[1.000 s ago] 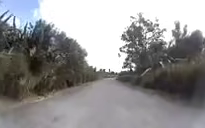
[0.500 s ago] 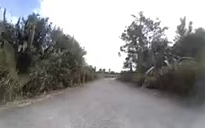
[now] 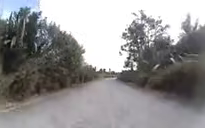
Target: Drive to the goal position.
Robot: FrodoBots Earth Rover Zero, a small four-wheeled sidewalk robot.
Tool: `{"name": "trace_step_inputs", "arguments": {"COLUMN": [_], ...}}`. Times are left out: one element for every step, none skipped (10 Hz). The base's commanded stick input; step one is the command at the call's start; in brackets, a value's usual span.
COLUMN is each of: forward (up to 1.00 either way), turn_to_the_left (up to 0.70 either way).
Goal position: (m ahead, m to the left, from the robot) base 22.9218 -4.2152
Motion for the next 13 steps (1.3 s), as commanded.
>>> {"name": "trace_step_inputs", "arguments": {"forward": [0.85,0.85,0.85,0.85,0.85,0.85,0.85,0.85,0.85,0.85,0.85,0.85,0.85], "turn_to_the_left": [0.0,0.0,0.0,0.0,0.0,0.0,0.0,0.0,0.0,0.0,0.0,0.0,0.0]}}
